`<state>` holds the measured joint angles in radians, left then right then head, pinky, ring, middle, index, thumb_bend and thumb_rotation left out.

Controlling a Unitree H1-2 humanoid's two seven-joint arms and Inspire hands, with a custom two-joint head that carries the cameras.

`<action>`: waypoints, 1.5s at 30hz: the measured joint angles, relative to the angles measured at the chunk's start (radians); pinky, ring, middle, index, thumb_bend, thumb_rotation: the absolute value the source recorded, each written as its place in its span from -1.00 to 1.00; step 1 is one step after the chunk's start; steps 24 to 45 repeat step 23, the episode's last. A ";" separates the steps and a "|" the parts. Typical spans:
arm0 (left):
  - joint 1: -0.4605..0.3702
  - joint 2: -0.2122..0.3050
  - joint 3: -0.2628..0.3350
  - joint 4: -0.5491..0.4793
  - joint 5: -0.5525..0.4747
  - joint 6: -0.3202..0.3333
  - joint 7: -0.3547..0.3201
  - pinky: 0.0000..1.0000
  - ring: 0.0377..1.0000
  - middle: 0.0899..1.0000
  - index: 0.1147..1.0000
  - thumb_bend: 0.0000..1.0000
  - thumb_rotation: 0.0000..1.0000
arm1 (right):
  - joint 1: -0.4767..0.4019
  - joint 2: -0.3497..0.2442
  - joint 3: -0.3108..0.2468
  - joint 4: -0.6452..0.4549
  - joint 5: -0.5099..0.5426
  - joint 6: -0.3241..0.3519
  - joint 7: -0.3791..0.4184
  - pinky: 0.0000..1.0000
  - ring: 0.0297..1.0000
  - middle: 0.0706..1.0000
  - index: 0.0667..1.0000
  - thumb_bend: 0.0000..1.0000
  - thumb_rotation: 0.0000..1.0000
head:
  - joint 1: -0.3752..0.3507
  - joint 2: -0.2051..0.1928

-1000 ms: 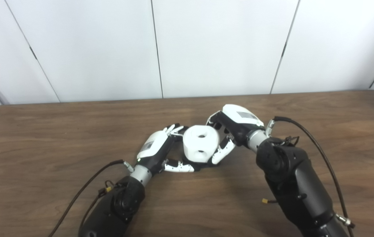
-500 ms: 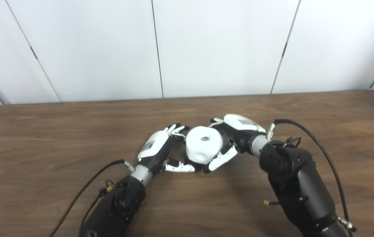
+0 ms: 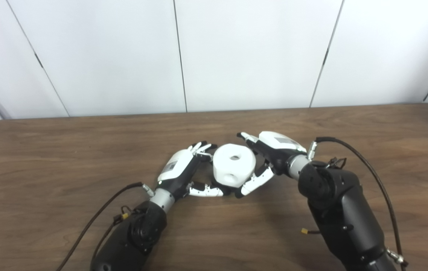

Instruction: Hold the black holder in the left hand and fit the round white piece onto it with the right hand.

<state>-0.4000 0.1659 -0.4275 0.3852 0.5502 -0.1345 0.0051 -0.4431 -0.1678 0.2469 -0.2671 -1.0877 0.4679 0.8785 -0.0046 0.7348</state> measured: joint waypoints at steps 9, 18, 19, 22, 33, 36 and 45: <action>-0.001 0.000 0.000 0.003 -0.005 -0.002 0.000 1.00 1.00 0.84 -0.17 0.05 -0.88 | -0.014 -0.022 -0.025 -0.002 0.009 0.000 0.076 0.25 0.75 1.00 1.00 1.00 -0.34 | -0.012 0.000; -0.004 0.002 0.000 0.011 -0.009 -0.013 0.000 1.00 1.00 0.83 -0.17 0.05 -0.89 | -0.066 -0.095 -0.183 -0.041 0.067 0.000 0.235 0.29 0.71 1.00 1.00 1.00 -0.56 | -0.012 0.000; -0.004 0.002 0.000 0.012 -0.010 -0.014 0.000 1.00 1.00 0.83 -0.17 0.05 -0.89 | -0.066 -0.097 -0.206 -0.041 0.084 0.000 0.242 0.30 0.72 1.00 1.00 1.00 -0.57 | -0.012 0.000; -0.004 0.002 0.000 0.012 -0.017 -0.015 0.000 1.00 1.00 0.82 -0.17 0.05 -0.89 | -0.066 -0.117 -0.235 -0.043 0.121 0.000 0.253 0.39 0.86 1.00 1.00 0.99 -0.62 | -0.011 0.000; -0.004 0.002 0.000 0.013 -0.021 -0.015 0.000 1.00 1.00 0.83 -0.17 0.05 -0.89 | -0.066 -0.130 -0.240 -0.043 0.136 0.000 0.256 0.42 0.88 1.00 1.00 0.98 -0.65 | -0.011 0.000; -0.004 0.002 0.000 0.013 -0.021 -0.015 0.000 1.00 1.00 0.83 -0.17 0.05 -0.89 | -0.066 -0.130 -0.240 -0.043 0.136 0.000 0.256 0.42 0.88 1.00 1.00 0.98 -0.65 | -0.011 0.000; -0.004 0.002 0.000 0.013 -0.021 -0.015 0.000 1.00 1.00 0.83 -0.17 0.05 -0.89 | -0.066 -0.130 -0.240 -0.043 0.136 0.000 0.256 0.42 0.88 1.00 1.00 0.98 -0.65 | -0.011 0.000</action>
